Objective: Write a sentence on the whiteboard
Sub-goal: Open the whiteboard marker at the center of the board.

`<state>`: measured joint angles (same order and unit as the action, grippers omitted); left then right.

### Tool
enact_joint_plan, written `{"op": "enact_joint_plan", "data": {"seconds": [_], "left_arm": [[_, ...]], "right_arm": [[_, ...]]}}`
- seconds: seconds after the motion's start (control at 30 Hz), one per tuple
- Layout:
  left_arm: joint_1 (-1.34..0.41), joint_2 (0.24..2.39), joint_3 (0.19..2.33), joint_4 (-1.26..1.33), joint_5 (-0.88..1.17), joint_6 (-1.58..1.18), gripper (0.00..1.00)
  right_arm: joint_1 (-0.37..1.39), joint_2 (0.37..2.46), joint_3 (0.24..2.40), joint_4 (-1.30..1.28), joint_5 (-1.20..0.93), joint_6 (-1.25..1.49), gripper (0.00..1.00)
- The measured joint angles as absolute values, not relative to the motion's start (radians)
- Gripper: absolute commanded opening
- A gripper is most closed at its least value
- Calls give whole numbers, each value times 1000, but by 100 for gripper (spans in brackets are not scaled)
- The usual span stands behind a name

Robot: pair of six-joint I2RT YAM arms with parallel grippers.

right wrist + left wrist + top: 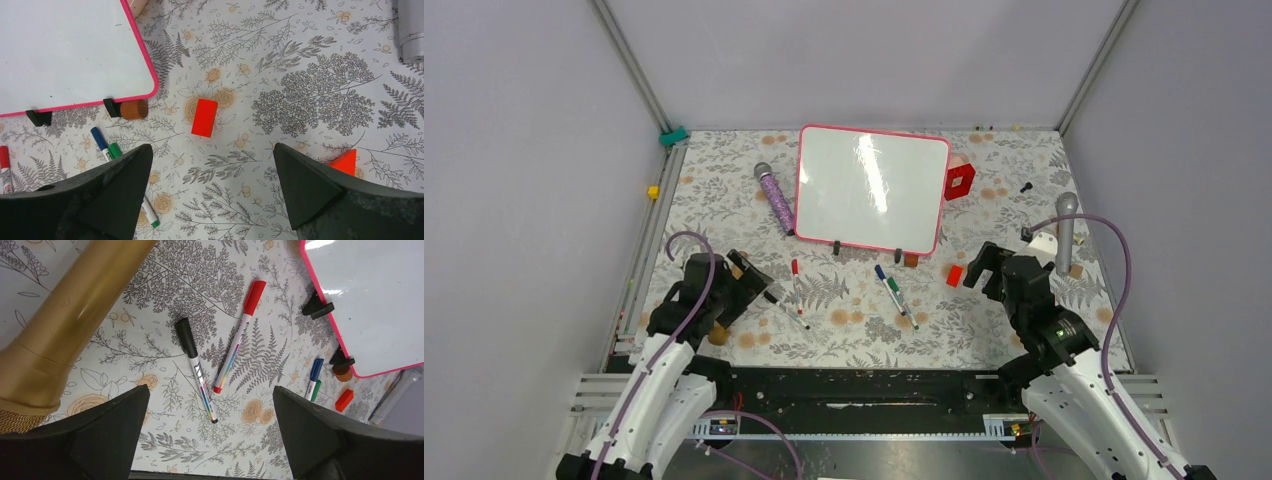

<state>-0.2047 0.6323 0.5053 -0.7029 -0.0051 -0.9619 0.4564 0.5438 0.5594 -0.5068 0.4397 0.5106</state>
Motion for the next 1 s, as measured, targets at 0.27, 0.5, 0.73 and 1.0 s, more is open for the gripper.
{"op": "enact_joint_plan", "data": {"seconds": [0.27,0.5,0.73,1.0], "left_arm": [[-229,757,525,-710,-1,-974,82],[-377,884,587,-715,-89,-1045,53],[-503,1105,688,-765,-219,-1131,54],[-513,1267,765,-800,-324,-1187,47]], "right_arm": [[456,542,571,-547,436,511,99],[456,555,588,-549,422,520,100],[456,549,605,-554,417,518,99],[456,496,612,-569,410,518,100]]}}
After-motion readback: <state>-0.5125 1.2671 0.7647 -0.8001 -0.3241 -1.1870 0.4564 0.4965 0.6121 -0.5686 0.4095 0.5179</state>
